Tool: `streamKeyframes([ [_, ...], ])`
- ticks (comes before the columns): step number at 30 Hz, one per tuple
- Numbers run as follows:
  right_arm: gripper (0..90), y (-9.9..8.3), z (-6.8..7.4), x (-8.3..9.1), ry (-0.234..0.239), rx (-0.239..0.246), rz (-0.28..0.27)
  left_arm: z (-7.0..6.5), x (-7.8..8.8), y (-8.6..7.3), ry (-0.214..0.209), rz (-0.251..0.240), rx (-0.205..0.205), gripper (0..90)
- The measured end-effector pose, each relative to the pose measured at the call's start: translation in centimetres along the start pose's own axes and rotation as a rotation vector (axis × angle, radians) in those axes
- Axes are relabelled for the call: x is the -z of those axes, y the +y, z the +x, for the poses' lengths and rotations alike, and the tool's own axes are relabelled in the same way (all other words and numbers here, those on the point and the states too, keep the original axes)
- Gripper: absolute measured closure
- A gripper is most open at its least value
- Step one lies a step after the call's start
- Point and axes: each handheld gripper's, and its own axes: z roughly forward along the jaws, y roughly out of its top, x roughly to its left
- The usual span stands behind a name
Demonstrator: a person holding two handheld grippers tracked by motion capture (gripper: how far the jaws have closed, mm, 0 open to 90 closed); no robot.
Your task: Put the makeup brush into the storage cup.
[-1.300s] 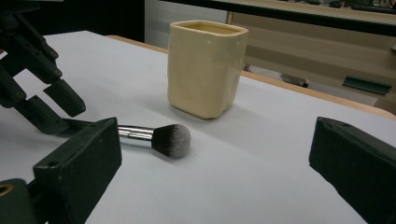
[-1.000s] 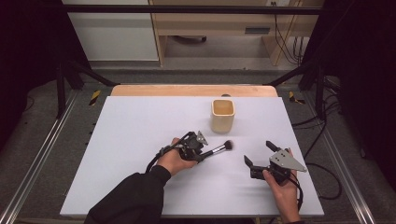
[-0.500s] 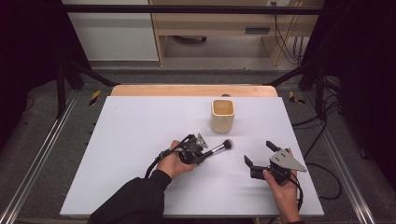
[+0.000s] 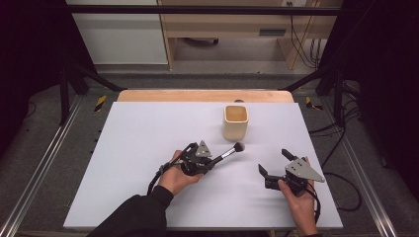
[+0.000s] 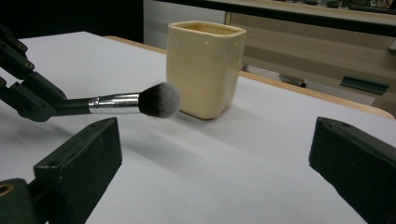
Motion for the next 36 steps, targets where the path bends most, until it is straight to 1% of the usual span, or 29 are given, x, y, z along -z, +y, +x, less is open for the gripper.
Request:
streamKeyframes([
  [1, 2.8, 0.0, 0.0, 0.0, 0.001, -0.005, -0.005, 0.0, 0.3, -0.1, 0.007, -0.018, -0.002, 74.4],
  [3, 2.5, 0.1, 0.2, 0.0, 0.002, -0.023, -0.014, 0.0, 0.7, -0.2, 0.009, -0.072, 0.017, 74.4],
  [5, 2.5, 0.4, 0.5, 0.1, 0.004, -0.054, -0.035, -0.2, 1.1, -0.4, 0.014, -0.115, 0.035, 74.4],
  [7, 2.3, 0.9, 1.3, 0.1, 0.005, -0.085, -0.069, -0.3, 1.3, -0.5, 0.021, -0.145, 0.038, 74.4],
  [8, 2.3, 0.9, 1.3, 0.1, 0.005, -0.085, -0.069, -0.2, 1.5, -0.6, 0.024, -0.164, 0.041, 74.4],
  [9, 2.3, 1.3, 1.8, 0.1, 0.017, -0.119, -0.09, -0.3, 1.7, -0.7, 0.026, -0.185, 0.047, 74.3],
  [10, 2.3, 1.3, 1.8, 0.1, 0.017, -0.119, -0.09, -0.3, 1.8, -0.8, 0.026, -0.2, 0.053, 74.3],
  [11, 2.4, 1.9, 2.2, 0.0, 0.032, -0.156, -0.114, -0.3, 2.0, -1.1, 0.034, -0.229, 0.061, 74.3],
  [12, 2.4, 1.9, 2.2, 0.0, 0.032, -0.156, -0.114, -0.3, 2.1, -1.2, 0.039, -0.242, 0.065, 74.3],
  [13, 2.5, 2.2, 2.3, -0.1, 0.035, -0.164, -0.125, -0.3, 2.3, -1.4, 0.041, -0.269, 0.078, 74.3],
  [14, 2.5, 2.6, 2.6, -0.2, 0.043, -0.187, -0.137, -0.3, 2.4, -1.5, 0.043, -0.288, 0.087, 74.3],
  [15, 2.4, 2.8, 2.7, -0.3, 0.048, -0.187, -0.151, -0.3, 2.5, -1.6, 0.043, -0.307, 0.101, 74.3],
  [19, 2.3, 4.0, 3.7, -0.7, 0.068, -0.244, -0.178, -0.5, 2.9, -1.8, 0.062, -0.348, 0.107, 74.3],
  [20, 2.3, 4.2, 3.9, -0.9, 0.067, -0.251, -0.184, -0.6, 3.0, -1.8, 0.066, -0.355, 0.109, 74.3],
  [21, 2.4, 4.4, 4.2, -1.0, 0.067, -0.268, -0.181, -0.7, 3.2, -1.8, 0.071, -0.368, 0.112, 74.3],
  [22, 2.3, 4.7, 4.6, -1.3, 0.065, -0.252, -0.183, -0.8, 3.4, -1.8, 0.074, -0.378, 0.113, 74.3],
  [25, 2.2, 5.4, 5.5, -1.8, 0.072, -0.248, -0.176, -1.1, 4.0, -1.8, 0.086, -0.418, 0.122, 74.3],
  [26, 2.2, 5.7, 5.8, -2.0, 0.082, -0.247, -0.173, -1.2, 4.1, -1.8, 0.089, -0.424, 0.124, 74.3],
  [28, 2.4, 6.0, 6.1, -2.3, 0.097, -0.254, -0.178, -1.3, 4.2, -1.8, 0.093, -0.429, 0.128, 74.3],
  [32, 3.0, 6.4, 6.7, -2.9, 0.108, -0.271, -0.163, -1.3, 4.4, -2.0, 0.096, -0.454, 0.143, 74.3],
  [34, 3.3, 6.4, 6.8, -3.3, 0.113, -0.266, -0.158, -1.4, 4.5, -2.0, 0.093, -0.46, 0.146, 74.3],
  [35, 4.1, 6.4, 6.9, -3.6, 0.118, -0.286, -0.155, -1.5, 4.5, -2.0, 0.095, -0.463, 0.145, 74.3],
  [36, 4.1, 6.4, 6.9, -3.6, 0.118, -0.286, -0.155, -1.5, 4.5, -2.0, 0.095, -0.464, 0.145, 74.3],
])
